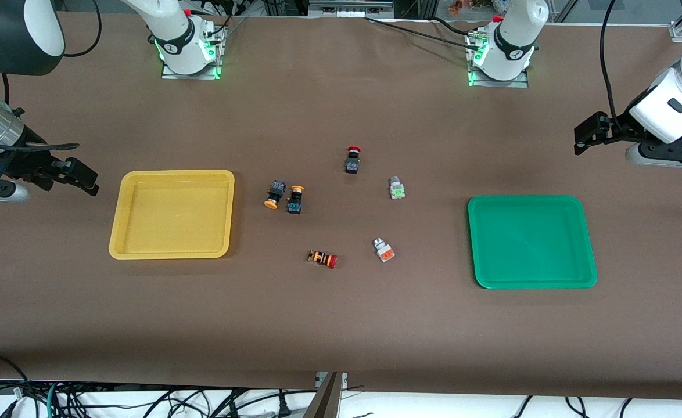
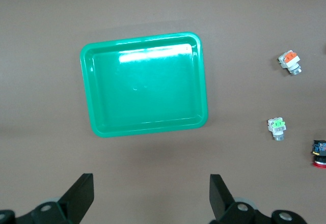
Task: Place green and yellow buttons in trays
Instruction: 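Move the right gripper toward the buttons beside the yellow tray, then grasp the orange-capped blue button with the right gripper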
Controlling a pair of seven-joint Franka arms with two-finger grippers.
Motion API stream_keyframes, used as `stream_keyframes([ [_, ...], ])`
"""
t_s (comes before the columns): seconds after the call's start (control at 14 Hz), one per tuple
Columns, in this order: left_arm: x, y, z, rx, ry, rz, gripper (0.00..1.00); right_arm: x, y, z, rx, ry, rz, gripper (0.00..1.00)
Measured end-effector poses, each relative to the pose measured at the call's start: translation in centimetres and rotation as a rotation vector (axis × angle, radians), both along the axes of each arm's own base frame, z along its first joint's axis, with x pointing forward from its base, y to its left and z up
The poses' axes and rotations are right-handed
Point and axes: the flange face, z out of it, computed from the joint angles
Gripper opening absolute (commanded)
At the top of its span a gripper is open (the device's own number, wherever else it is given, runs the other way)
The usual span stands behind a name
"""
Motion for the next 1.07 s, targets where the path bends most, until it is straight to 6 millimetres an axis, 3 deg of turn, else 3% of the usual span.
stream_keyframes([
  [0.64,0.0,0.0,0.0,0.000,0.003,0.000,1.00,0.0,0.5,-0.8,0.002,0.017,-0.017,0.99],
  [0.79,-0.2,0.0,-0.1,0.001,0.015,0.000,1.00,0.2,3.4,-2.4,0.004,0.041,-0.050,0.99],
  [1.07,-0.2,0.0,-0.2,0.002,0.023,0.000,1.00,0.3,14.0,-7.4,0.005,0.063,-0.118,0.99],
])
